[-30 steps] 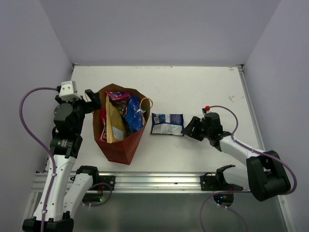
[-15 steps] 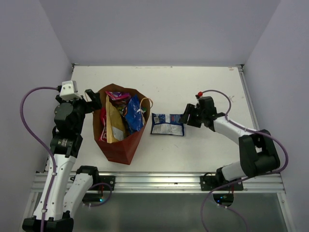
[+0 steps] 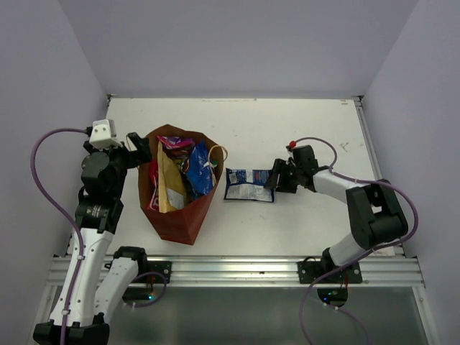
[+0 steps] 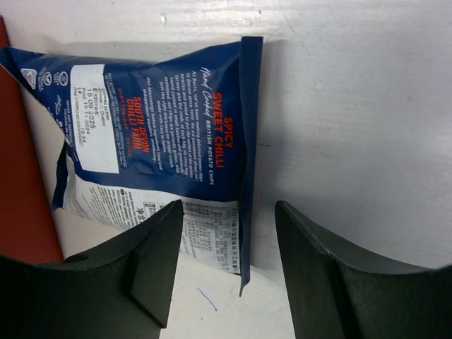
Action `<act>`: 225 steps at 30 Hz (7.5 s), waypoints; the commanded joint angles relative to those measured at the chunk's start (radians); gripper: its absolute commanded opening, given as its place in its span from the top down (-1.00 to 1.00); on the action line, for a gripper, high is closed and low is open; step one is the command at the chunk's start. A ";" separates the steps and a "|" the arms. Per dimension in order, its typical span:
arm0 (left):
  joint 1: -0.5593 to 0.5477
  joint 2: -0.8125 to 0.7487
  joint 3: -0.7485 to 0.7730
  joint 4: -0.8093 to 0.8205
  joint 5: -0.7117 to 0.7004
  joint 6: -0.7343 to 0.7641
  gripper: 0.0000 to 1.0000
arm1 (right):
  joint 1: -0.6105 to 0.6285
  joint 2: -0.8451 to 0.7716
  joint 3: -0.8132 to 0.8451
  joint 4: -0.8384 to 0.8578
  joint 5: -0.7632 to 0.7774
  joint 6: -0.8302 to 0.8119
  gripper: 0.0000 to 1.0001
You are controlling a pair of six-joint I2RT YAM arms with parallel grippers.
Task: Place the snacks into the paper bag
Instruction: Pick up the snack from the center of the board, then place the snack in the paper bag.
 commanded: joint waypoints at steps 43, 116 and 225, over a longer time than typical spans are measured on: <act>-0.001 -0.020 -0.012 0.060 0.016 0.015 -0.95 | -0.008 -0.410 0.275 -0.166 -0.133 -0.059 1.00; -0.007 -0.112 0.020 -0.044 -0.354 -0.047 -0.97 | 0.648 0.207 1.279 0.205 -0.440 0.286 1.00; -0.008 0.195 0.295 -0.412 0.395 0.018 1.00 | 0.756 0.174 1.066 -0.315 0.186 -0.028 1.00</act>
